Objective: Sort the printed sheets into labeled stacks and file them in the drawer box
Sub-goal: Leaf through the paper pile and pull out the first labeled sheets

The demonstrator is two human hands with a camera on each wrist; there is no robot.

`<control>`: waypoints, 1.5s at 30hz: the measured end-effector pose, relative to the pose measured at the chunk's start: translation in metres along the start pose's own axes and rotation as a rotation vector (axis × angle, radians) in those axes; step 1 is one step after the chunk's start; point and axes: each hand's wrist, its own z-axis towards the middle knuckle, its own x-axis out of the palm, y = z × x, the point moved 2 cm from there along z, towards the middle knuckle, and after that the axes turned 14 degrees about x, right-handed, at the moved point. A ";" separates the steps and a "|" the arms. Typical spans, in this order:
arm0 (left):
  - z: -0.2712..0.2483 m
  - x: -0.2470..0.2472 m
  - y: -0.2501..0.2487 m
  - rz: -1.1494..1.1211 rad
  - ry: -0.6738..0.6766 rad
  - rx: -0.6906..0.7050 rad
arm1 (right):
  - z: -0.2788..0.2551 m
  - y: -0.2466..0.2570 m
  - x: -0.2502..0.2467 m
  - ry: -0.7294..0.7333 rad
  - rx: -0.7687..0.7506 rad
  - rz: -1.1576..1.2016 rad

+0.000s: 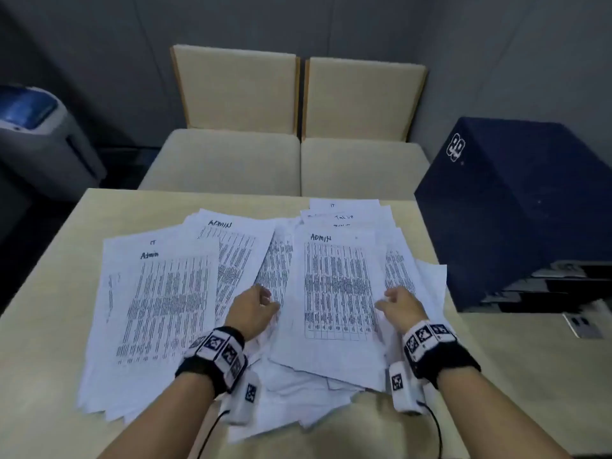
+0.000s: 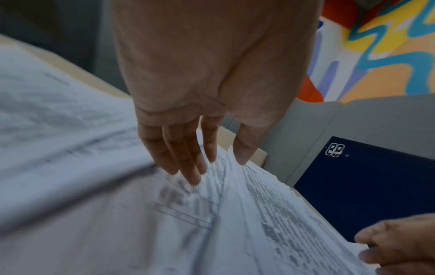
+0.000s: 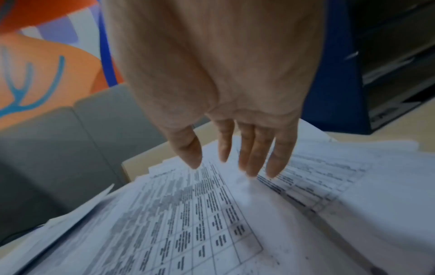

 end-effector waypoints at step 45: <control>0.089 0.037 -0.077 -0.565 -0.263 0.018 | 0.059 0.025 -0.023 0.530 0.008 0.871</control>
